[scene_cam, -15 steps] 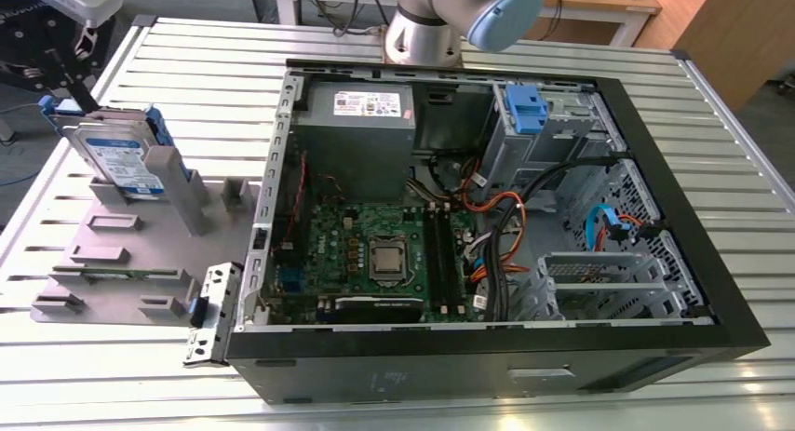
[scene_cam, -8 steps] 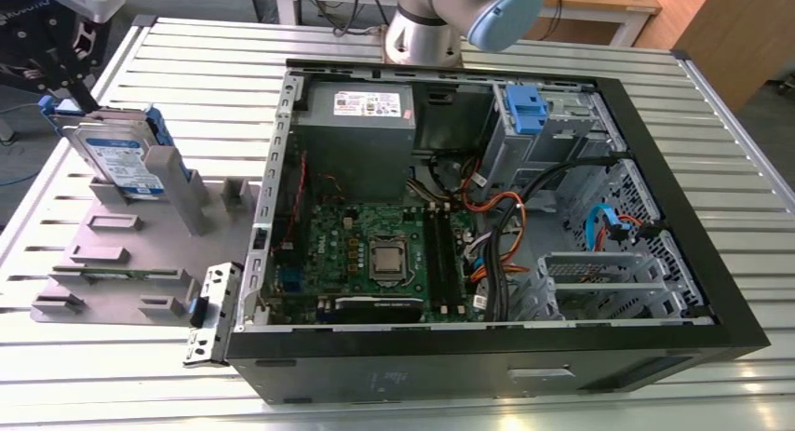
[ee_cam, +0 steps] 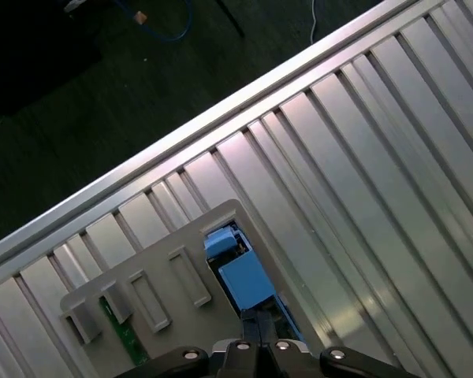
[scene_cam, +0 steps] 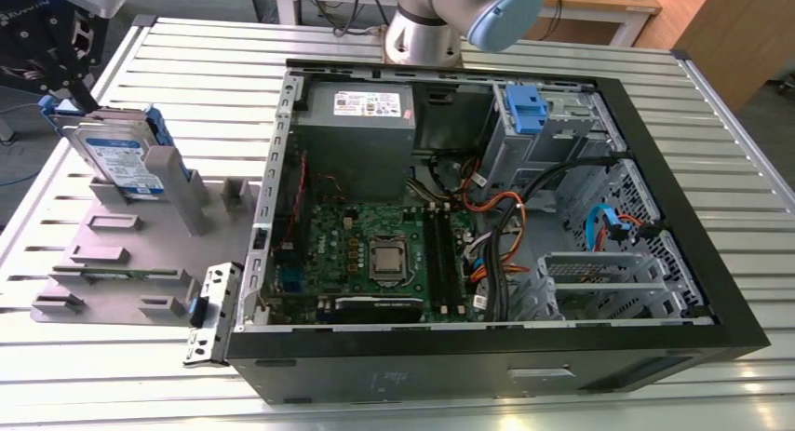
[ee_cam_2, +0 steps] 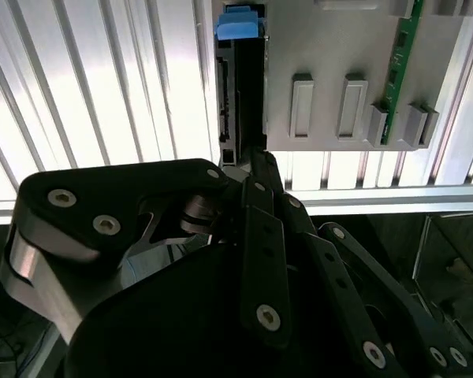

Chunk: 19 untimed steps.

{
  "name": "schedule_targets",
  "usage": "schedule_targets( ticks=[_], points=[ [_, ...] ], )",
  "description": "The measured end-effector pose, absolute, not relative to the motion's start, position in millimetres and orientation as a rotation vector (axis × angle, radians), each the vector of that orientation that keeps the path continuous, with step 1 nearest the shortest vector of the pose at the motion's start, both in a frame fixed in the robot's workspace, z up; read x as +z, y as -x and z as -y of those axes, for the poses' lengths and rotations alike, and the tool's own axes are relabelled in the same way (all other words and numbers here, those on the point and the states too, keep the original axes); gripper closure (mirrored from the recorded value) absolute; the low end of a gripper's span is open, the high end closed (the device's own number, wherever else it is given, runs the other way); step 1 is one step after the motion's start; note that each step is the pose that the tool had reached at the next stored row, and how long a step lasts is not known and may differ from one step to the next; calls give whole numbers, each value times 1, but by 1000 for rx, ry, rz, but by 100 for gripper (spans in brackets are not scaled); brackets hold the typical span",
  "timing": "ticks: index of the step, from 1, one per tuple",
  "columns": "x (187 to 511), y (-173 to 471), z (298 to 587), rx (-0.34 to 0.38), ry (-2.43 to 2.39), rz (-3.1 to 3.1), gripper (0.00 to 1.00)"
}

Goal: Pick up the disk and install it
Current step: 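Pick up the disk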

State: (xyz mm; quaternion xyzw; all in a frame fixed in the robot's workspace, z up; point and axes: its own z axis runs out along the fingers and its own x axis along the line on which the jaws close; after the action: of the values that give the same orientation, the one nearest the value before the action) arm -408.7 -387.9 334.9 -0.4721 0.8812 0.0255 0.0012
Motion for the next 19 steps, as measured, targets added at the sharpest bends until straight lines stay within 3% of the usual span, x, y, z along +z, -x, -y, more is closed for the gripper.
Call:
schedule_targets(
  ticks=[19],
  points=[
    [335,409,388,80,1751,-2610,89]
  ],
)
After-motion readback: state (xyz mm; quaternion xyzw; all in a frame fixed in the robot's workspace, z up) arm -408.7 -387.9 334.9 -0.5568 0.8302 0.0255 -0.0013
